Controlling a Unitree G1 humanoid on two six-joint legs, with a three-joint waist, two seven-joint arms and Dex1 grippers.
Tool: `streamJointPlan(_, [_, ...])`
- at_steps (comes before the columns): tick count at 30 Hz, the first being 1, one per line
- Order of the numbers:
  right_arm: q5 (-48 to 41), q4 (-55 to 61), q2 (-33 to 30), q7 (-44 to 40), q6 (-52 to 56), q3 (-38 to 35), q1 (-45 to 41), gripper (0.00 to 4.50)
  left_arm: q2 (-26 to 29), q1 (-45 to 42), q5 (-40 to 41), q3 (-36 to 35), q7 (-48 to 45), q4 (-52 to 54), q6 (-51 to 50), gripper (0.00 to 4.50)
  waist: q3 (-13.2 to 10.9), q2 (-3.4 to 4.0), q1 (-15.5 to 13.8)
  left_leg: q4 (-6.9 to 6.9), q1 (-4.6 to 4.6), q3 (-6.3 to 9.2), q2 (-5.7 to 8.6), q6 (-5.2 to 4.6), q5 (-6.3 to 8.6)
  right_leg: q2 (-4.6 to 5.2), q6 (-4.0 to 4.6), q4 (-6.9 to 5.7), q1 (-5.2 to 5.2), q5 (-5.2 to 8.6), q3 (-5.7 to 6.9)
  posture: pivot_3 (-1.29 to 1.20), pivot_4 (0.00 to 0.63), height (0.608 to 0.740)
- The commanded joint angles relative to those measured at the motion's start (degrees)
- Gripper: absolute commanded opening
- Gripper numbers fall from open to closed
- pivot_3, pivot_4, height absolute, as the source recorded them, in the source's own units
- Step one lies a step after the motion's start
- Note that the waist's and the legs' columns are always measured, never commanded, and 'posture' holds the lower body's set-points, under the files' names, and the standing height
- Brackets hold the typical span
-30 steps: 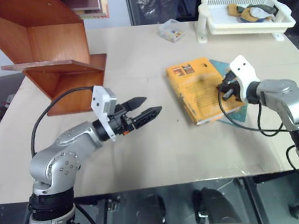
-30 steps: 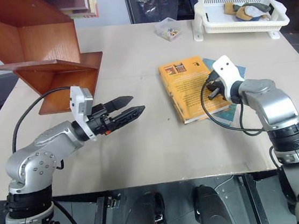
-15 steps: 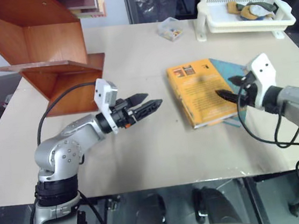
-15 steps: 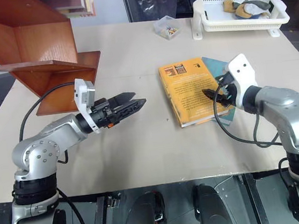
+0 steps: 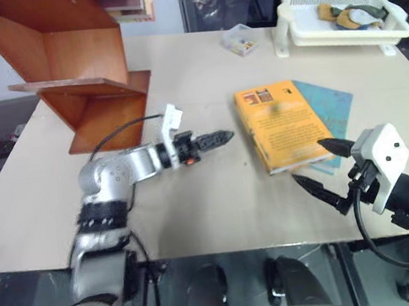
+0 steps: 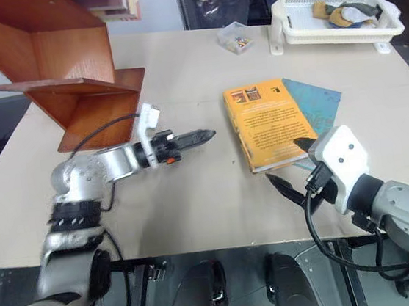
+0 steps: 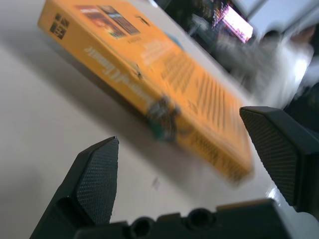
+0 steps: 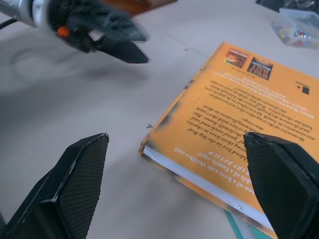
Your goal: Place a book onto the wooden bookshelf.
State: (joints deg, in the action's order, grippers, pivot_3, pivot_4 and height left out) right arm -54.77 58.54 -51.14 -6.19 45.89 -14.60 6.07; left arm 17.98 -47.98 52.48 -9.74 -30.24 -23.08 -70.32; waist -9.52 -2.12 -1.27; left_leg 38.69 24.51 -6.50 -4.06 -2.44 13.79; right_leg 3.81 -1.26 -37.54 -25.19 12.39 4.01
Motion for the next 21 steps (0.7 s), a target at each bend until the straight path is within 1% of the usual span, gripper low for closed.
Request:
streamJointPlan(1, [0.72, 1.46, -2.36, 7.34, -6.14, 4.63, 1.09, 4.45, -5.27, -7.79, -0.27, -5.46, 6.87, -12.57, -1.21, 4.50, -0.01, -0.02, 0.19, 0.09, 0.19, 0.06, 0.00, 0.00, 0.00, 0.00, -0.03, 0.02, -0.09, -0.02, 0.08, 0.00, 0.150, 0.740])
streamJointPlan(5, [1.94, 1.46, -4.18, 12.68, -9.65, 8.86, 1.21, 4.45, -8.80, -13.16, -1.65, -8.63, 8.67, -22.96, -0.19, 4.50, -0.02, -0.04, 0.70, 0.11, 0.23, 0.03, 0.05, -0.01, 0.02, -0.01, -0.06, 0.14, -0.09, -0.03, -0.01, 0.00, 0.150, 0.740])
streamJointPlan(8, [2.28, 1.46, -5.22, 15.38, -11.26, 10.65, 1.11, 4.45, -9.92, -15.34, -3.26, -9.80, 8.42, -28.18, 1.36, 4.50, -0.02, -0.04, 0.54, 0.09, 0.24, 0.10, 0.04, -0.01, 0.02, -0.03, -0.07, 0.13, -0.08, -0.02, 0.09, 0.00, 0.150, 0.740])
streamJointPlan(15, [1.54, 1.46, -7.28, 19.62, -13.67, 12.19, 0.92, 4.45, -10.66, -17.94, -6.56, -10.98, 5.41, -34.57, 4.22, 4.50, -0.03, -0.05, 0.47, 0.10, 0.24, 0.16, 0.04, -0.01, 0.02, -0.01, -0.07, 0.12, -0.05, -0.02, 0.17, 0.00, 0.150, 0.740])
streamJointPlan(21, [0.76, 1.46, -9.11, 21.37, -15.24, 12.62, 1.54, 4.45, -11.60, -19.40, -9.75, -11.20, 1.15, -38.75, 7.71, 4.50, -0.03, -0.05, 0.47, 0.10, 0.24, 0.16, 0.05, -0.01, 0.02, -0.01, -0.06, 0.11, -0.04, -0.02, 0.18, 0.00, 0.150, 0.740])
